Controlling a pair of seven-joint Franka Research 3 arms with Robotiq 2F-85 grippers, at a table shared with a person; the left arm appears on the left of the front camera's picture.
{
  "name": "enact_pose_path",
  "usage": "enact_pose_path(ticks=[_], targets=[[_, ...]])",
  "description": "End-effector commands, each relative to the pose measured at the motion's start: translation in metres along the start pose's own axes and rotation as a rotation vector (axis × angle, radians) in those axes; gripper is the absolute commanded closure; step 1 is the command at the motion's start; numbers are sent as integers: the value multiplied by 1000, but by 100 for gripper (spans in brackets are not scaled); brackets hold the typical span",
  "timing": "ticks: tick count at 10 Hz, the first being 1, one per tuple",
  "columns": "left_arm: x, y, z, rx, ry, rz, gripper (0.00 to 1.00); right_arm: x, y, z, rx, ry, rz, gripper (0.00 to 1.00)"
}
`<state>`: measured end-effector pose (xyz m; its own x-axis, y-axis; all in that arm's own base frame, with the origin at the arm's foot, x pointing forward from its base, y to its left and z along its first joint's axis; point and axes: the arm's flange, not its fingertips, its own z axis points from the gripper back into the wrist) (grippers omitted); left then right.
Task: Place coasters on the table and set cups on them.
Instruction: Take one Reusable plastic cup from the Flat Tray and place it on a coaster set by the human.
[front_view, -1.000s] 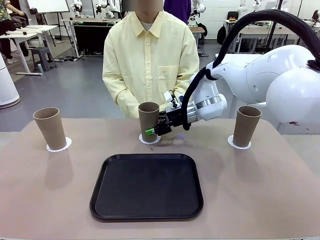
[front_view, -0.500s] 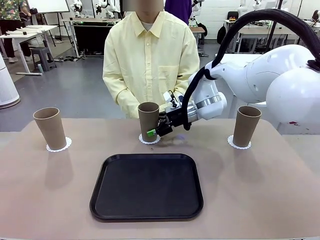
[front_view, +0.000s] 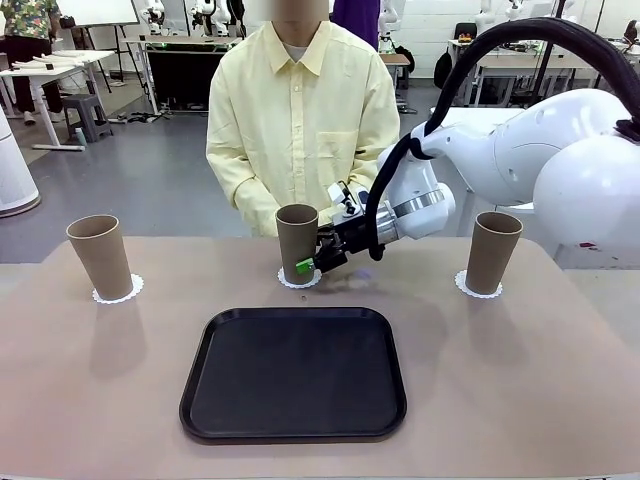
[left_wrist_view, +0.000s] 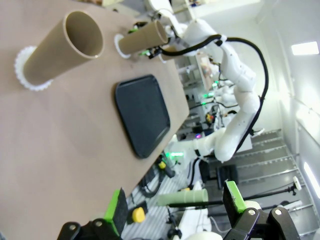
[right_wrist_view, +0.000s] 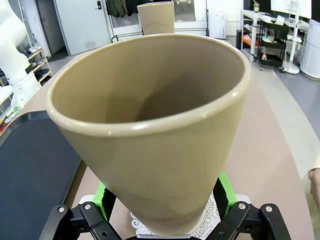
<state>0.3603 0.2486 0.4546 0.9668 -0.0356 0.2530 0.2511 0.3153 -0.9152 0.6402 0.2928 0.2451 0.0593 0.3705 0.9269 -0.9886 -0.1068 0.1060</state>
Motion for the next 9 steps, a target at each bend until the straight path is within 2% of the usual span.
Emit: enact_pose_path(ticks=[1, 4, 6, 7, 9], targets=[[0, -2, 1, -2, -3, 6, 0, 4, -3, 11, 4, 55, -17, 0], [0, -2, 1, -2, -3, 6, 0, -3, 1, 28, -16, 82, -47, 0], [0, -2, 1, -2, -3, 6, 0, 1, 15, 41, -48, 157, -83, 0], [0, -2, 1, -2, -3, 6, 0, 16, 33, 50, -82, 229, -101, 0], [0, -2, 1, -2, -3, 6, 0, 59, 85, 74, -167, 445, -150, 0]])
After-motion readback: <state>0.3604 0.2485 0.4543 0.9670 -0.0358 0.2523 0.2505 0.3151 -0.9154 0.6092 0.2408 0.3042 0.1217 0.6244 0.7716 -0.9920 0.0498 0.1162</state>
